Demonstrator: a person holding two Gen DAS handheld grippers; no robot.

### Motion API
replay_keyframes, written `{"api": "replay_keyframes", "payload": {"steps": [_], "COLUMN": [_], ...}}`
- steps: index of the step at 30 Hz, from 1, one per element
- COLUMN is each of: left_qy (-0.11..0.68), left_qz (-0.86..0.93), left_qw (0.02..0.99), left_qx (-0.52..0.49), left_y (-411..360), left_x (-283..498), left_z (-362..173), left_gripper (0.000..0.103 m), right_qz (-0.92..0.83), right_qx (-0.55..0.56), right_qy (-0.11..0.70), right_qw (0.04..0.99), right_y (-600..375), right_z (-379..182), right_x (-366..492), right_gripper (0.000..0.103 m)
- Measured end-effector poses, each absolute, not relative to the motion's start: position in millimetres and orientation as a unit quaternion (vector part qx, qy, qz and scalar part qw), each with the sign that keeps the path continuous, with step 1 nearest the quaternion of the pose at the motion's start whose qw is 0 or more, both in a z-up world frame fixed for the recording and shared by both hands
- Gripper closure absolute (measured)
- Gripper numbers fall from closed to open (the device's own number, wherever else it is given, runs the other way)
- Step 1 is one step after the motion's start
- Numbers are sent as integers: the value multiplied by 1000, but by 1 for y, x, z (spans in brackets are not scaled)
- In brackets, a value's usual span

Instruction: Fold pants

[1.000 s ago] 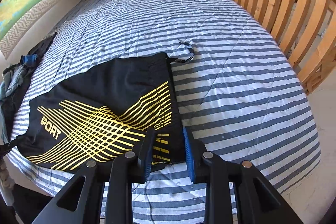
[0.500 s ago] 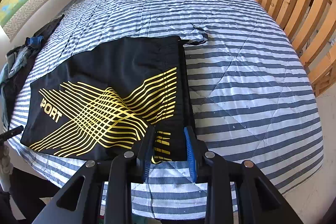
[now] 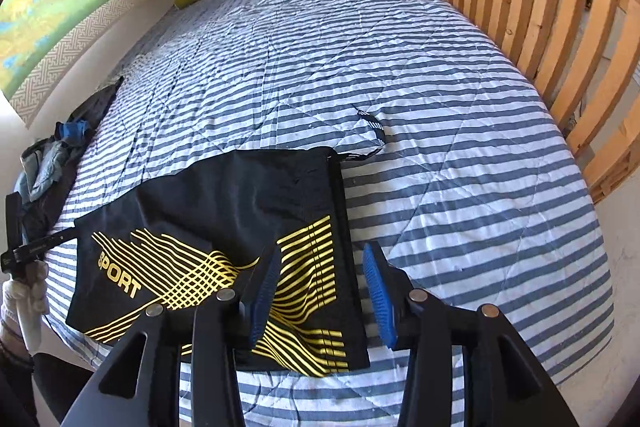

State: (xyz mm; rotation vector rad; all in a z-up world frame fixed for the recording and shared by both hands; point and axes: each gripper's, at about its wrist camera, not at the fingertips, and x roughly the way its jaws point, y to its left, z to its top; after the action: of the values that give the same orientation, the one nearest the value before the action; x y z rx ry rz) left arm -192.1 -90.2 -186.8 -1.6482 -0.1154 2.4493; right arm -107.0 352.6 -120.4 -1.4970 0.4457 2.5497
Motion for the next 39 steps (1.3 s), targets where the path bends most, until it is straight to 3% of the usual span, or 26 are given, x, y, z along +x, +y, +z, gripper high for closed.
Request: {"api": "replay_keyframes", "payload": {"steps": [4, 9, 12, 17, 20, 21, 23, 28, 32, 35, 39], "left_qy": [-65, -59, -55, -5, 5, 8, 25, 25, -1, -19, -17], "left_qz": [835, 814, 774, 757, 754, 755, 758, 759, 755, 757, 780], "left_qw": [87, 221, 285, 299, 303, 305, 310, 312, 314, 310, 293], "left_qx": [-540, -534, -563, -581, -582, -580, -573, -571, -576, -576, -553], "left_y": [-91, -26, 8, 37, 40, 41, 43, 40, 32, 25, 5], "left_x": [-185, -141, -119, -99, -97, -97, -94, -93, -97, -97, -92], "left_z": [-180, -163, -179, -210, -210, -211, -210, -211, -209, -206, -190], "left_gripper": [52, 51, 51, 52, 52, 52, 52, 51, 51, 52, 51], "right_qz": [836, 834, 827, 817, 815, 817, 825, 822, 835, 851, 849], "right_qx": [-527, -523, -535, -550, -556, -557, -551, -544, -528, -506, -524], "right_qy": [140, 171, 165, 171, 157, 146, 124, 146, 132, 132, 62], "right_qw": [65, 47, 46, 37, 29, 29, 28, 83, 85, 41, 19], "right_y": [357, 376, 380, 382, 374, 371, 369, 403, 401, 378, 331], "right_z": [-142, -147, -153, -166, -168, -166, -160, -161, -144, -125, -135], "right_x": [-137, -169, -185, -195, -197, -197, -201, -216, -193, -160, -124], "right_gripper": [64, 64, 64, 64, 83, 84, 98, 95, 78, 78, 78]}}
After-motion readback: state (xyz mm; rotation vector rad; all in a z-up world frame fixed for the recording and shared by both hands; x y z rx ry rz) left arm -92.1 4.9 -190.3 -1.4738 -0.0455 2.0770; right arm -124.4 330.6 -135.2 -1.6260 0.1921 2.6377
